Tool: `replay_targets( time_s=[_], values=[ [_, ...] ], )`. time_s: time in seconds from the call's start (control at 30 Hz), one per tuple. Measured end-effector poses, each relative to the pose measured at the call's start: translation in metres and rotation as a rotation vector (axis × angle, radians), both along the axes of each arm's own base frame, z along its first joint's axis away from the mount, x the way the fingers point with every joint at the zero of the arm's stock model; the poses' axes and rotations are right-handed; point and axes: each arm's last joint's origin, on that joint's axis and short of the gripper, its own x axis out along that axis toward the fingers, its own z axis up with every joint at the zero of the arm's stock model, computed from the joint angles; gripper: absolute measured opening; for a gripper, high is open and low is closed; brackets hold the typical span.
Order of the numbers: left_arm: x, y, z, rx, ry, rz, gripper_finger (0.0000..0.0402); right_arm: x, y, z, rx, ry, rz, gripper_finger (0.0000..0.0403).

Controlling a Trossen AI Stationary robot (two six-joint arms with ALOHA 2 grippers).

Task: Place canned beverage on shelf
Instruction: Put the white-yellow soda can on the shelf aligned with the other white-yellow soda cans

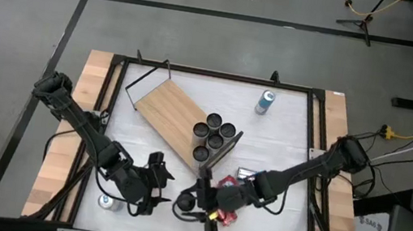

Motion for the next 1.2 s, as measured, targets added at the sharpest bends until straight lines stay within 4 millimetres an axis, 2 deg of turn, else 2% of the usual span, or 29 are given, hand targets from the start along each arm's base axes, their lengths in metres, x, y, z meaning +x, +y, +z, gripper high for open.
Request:
replay_targets(
  time_s=[0.3, 0.47, 0.77, 1.2],
  values=[
    [-0.001, -0.004, 0.001, -0.012, -0.013, -0.008, 0.0312, 0.014, -0.021, 0.04, -0.035, -0.032, 0.037, 0.0251],
    [0.002, -0.005, 0.005, -0.006, -0.067, 0.006, 0.0312, 0.018, -0.033, 0.055, -0.024, -0.033, 0.04, 0.0253],
    [0.006, -0.005, 0.01, -0.007, -0.156, 0.068, 0.0312, 0.023, -0.046, 0.058, 0.004, -0.028, 0.066, 0.0254],
    [0.015, 0.003, 0.016, -0.035, -0.222, 0.135, 0.0308, 0.024, -0.048, 0.059, -0.013, -0.042, 0.069, 0.0255]
  ],
)
